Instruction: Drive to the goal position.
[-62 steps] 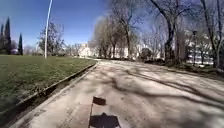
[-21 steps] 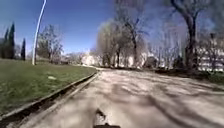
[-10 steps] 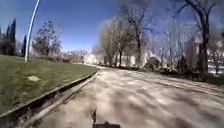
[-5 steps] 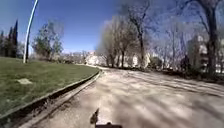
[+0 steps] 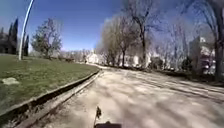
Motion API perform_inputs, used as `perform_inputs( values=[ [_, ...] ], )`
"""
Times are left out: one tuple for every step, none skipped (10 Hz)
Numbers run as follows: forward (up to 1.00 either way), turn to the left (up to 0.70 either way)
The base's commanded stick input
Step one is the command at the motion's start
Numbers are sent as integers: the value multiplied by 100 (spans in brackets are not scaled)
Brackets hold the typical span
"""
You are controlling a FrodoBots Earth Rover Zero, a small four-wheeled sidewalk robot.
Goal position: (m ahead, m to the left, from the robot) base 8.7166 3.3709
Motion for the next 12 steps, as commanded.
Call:
perform_inputs(
  values=[
    [96, 0],
    [96, 0],
    [96, 0],
    [96, 0],
    [96, 0],
    [95, 0],
    [95, 0],
    [95, 0],
    [95, 0],
    [95, 0],
    [95, 0],
    [95, 0]
  ],
)
